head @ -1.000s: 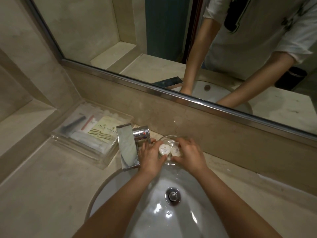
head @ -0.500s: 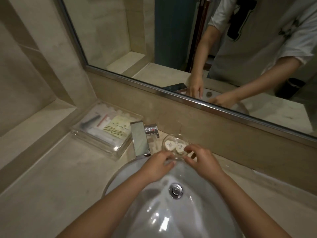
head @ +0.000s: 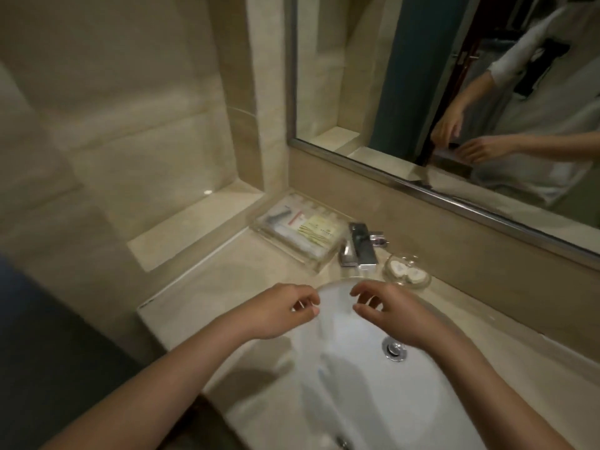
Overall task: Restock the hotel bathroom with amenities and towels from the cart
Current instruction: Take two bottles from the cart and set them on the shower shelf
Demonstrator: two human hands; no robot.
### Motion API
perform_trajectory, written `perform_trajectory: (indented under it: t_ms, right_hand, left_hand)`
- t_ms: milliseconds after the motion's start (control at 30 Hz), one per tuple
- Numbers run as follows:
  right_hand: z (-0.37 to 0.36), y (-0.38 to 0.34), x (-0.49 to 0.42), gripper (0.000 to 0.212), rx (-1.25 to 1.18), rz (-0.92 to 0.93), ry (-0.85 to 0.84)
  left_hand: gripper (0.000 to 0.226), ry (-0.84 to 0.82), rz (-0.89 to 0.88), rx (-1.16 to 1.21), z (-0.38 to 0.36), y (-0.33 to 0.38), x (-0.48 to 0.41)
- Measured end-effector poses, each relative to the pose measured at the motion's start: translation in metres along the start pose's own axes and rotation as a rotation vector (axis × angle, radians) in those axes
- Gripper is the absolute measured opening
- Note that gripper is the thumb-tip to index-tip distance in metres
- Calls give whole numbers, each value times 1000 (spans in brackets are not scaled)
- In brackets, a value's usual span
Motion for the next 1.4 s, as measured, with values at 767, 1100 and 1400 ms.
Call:
perform_trajectory:
  t_ms: [767, 1100, 1400]
  right_hand:
    - [-244, -468, 225, 13, 338, 971, -477]
    - [-340, -573, 347, 24, 425, 1485, -832]
    - [-416, -594, 503, 21, 491, 1699, -1156]
  left_hand:
    - [31, 668, 749, -73, 91, 6, 578]
    - [21, 1126, 1219, -53, 23, 68, 750]
    - [26, 1309, 1548, -158, -59, 167, 851]
Point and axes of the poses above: each hand's wrist, its own x-axis away from the middle knuckle, its own z-axis out of the back of the hand, y = z × x, the point moved 8 cm from there along -x, towards the middle knuckle, and after that the axes turned 13 degrees about -z, right-handed, at the moved point
